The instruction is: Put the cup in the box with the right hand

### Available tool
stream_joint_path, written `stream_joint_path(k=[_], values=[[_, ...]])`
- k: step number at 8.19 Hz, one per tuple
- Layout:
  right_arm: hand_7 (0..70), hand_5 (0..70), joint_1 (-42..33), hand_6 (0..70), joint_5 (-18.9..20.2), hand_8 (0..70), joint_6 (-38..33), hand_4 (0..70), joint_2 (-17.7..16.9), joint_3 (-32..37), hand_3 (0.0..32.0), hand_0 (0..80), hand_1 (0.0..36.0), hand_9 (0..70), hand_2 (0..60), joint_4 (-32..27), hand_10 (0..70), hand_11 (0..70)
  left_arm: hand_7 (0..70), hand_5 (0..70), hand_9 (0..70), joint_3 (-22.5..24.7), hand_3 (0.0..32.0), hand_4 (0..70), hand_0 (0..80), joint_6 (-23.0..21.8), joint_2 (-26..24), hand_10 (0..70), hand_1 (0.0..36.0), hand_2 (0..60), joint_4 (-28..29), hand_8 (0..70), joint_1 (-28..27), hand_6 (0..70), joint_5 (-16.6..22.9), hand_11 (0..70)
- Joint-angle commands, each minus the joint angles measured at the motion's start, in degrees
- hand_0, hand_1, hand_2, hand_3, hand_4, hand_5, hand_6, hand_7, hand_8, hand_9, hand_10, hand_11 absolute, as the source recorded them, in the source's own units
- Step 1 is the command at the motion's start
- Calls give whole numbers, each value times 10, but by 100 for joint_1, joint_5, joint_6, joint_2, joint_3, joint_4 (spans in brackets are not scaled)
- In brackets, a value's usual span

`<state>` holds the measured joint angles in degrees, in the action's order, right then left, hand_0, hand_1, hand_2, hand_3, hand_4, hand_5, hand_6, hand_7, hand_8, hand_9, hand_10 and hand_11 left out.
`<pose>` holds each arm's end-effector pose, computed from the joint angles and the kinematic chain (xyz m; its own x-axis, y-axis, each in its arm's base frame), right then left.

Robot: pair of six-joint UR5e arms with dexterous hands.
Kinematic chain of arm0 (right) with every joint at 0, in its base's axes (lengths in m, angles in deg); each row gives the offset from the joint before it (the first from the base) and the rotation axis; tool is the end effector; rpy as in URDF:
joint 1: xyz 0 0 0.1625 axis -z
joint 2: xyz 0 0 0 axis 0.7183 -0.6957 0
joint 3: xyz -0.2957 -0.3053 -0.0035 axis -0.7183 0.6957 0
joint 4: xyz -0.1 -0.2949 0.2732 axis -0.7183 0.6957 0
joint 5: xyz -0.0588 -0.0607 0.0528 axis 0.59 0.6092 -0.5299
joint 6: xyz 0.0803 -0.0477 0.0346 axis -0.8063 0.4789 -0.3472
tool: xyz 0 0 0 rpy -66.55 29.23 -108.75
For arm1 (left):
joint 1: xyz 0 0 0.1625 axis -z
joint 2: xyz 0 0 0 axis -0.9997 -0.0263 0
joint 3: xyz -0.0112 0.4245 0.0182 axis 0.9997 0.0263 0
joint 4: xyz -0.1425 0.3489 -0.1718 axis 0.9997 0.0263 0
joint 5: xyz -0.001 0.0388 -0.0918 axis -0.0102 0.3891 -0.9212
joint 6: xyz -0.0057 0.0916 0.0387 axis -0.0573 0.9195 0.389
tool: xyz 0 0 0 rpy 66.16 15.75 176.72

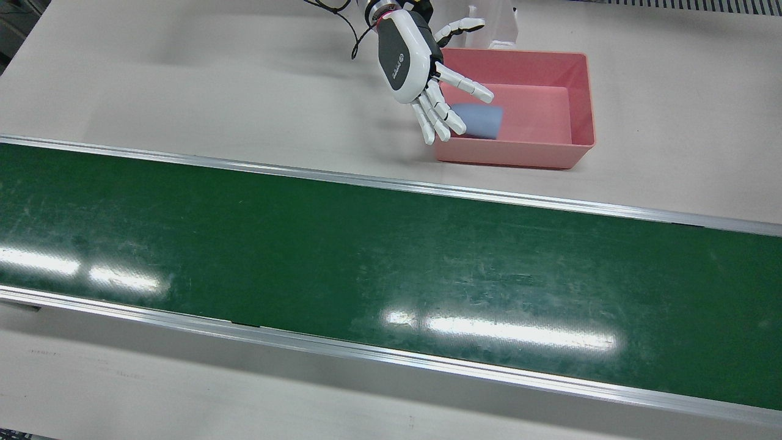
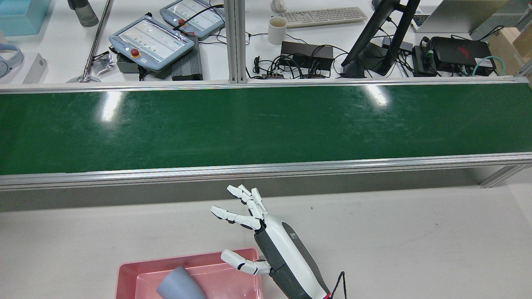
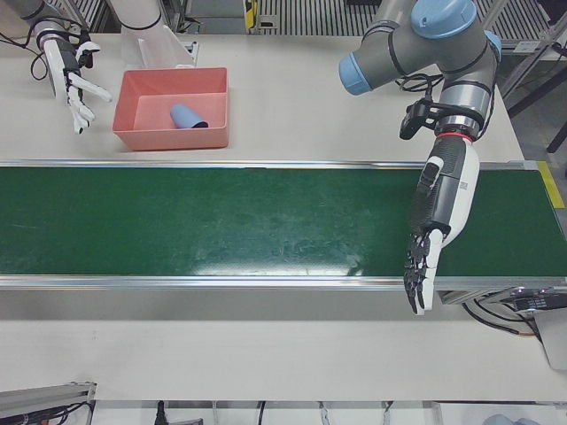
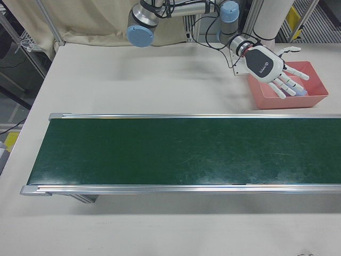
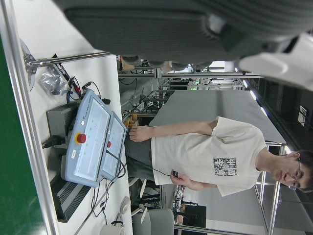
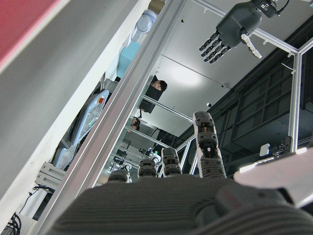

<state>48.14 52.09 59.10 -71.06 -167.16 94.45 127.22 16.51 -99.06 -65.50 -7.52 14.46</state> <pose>-0.5008 -0.2021 0.2646 -0.9063 0.0897 0.4130 -0.3247 0.4780 -0.8162 -0.0230 -0.5667 0.5362 -0.9299 -0.3674 -0.0170 -0.0073 0.0646 -0.9979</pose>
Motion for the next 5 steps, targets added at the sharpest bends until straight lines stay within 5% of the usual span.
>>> stream_joint_path(k=[1, 2, 3, 4, 5], values=[[196, 0, -422, 22, 100, 30, -70, 206, -688, -968, 44, 3, 0, 78, 115, -3, 0, 0, 0, 0, 0, 0, 0, 0, 0, 0, 0, 0, 0, 0, 0, 0, -3, 0, 0, 0], [205, 0, -781, 29, 117, 38, -462, 284, -1285, -1462, 12, 221, 0, 84, 0, 23, 0, 0, 0, 0, 0, 0, 0, 0, 0, 0, 0, 0, 0, 0, 0, 0, 6, 0, 0, 0], [213, 0, -1281, 36, 291, 43, -1214, 317, -1700, -1580, 0, 327, 0, 87, 0, 76, 0, 0, 0, 0, 0, 0, 0, 0, 0, 0, 0, 0, 0, 0, 0, 0, -3, 0, 0, 0], [229, 0, -2017, 42, 833, 47, -1900, 345, -1904, -1581, 0, 349, 0, 95, 0, 503, 0, 0, 0, 0, 0, 0, 0, 0, 0, 0, 0, 0, 0, 0, 0, 0, -3, 0, 0, 0], [244, 0, -2676, 45, 1195, 44, -2803, 387, -1846, -1581, 0, 354, 0, 98, 0, 1586, 0, 0, 0, 0, 0, 0, 0, 0, 0, 0, 0, 0, 0, 0, 0, 0, 6, 0, 0, 0]])
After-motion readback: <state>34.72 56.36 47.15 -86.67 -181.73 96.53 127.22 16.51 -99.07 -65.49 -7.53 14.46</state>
